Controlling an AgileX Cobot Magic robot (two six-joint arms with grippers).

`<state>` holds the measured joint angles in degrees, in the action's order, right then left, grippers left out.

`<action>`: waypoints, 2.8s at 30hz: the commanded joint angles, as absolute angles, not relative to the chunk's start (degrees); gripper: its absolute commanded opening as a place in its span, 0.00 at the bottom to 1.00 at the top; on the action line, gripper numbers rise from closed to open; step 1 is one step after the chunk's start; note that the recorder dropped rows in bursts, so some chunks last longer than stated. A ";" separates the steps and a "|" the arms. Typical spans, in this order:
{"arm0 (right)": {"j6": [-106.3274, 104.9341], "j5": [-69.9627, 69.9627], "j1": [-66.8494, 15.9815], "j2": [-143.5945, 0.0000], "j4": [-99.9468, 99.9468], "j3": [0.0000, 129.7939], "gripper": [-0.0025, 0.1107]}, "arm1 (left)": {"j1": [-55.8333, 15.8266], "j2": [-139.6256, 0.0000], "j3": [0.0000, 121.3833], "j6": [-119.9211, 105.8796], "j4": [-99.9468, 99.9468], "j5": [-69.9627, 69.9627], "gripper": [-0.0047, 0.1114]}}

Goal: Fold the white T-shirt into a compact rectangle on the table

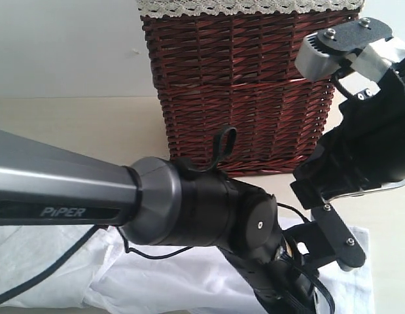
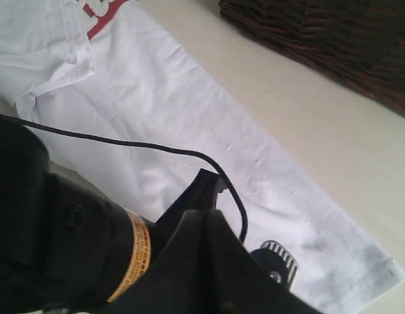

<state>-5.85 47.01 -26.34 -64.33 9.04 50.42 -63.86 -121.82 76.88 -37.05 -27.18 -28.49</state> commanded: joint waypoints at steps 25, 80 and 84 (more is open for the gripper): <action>-6.32 47.14 -26.33 -61.29 8.25 51.71 0.02 | -67.89 -137.48 103.99 -37.21 -25.63 -36.63 0.04; 10.58 43.04 -26.33 -42.63 -11.40 50.00 0.02 | -31.56 -112.83 55.99 -30.60 -22.81 -37.41 0.04; 10.58 43.15 -26.33 -42.74 -11.42 50.00 0.02 | -29.35 -112.83 55.99 -21.20 -16.01 -37.80 0.04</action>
